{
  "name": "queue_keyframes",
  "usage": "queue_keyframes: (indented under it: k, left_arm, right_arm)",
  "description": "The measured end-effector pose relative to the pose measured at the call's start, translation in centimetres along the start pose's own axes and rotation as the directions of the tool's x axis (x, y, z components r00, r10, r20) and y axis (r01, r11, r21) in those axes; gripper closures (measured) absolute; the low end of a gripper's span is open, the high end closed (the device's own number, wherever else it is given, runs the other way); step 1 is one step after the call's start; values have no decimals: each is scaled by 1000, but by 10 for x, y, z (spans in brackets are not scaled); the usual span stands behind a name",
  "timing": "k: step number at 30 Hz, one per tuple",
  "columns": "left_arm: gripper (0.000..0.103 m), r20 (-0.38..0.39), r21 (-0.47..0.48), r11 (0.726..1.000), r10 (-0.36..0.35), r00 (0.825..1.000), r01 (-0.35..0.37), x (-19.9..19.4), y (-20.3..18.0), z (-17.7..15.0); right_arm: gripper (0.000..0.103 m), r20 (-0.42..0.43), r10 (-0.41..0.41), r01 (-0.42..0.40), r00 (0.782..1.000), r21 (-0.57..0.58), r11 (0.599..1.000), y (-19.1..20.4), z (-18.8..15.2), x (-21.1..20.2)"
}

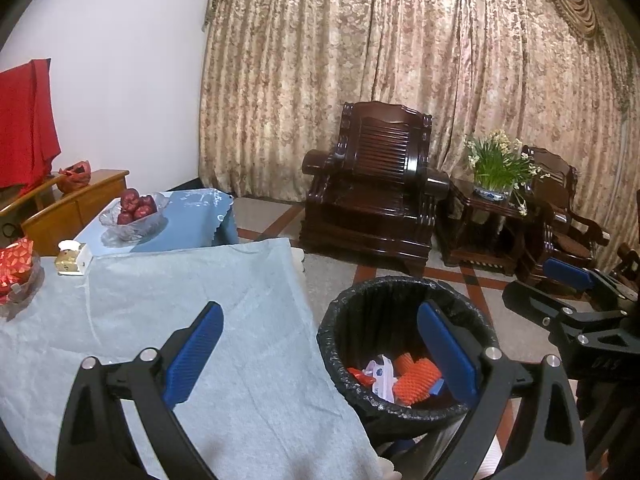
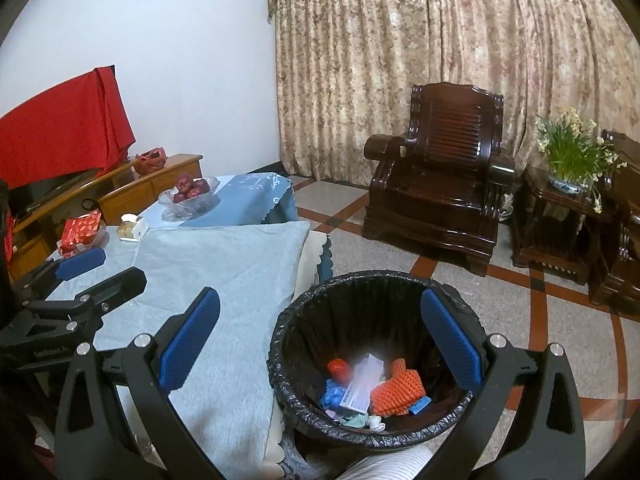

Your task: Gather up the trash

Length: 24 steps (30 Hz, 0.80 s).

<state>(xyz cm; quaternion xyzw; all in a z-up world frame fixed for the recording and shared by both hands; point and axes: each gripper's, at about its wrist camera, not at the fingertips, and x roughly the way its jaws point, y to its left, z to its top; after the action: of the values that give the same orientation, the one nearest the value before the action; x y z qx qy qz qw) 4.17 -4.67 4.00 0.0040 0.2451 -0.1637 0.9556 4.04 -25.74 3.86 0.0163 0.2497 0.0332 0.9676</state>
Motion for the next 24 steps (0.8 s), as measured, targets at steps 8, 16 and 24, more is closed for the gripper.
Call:
queue_keyframes:
  k: [8,16,24]
  left_arm:
    - [7,1,1,1000,3,1000,-3,-1,4,1]
    - [7,1,1,1000,4,1000,-4,-1,3,1]
    - [7,0,0,1000,3,1000,-3,-1,5,2]
  right_arm:
    - [5,-1,0,0,1000,-11,1000,4,4,2]
    - [5,-2,2,-3,1000,-15,1000,6,6,5]
    - [5,-1,4,-4,1000,-15,1000,6,6,5]
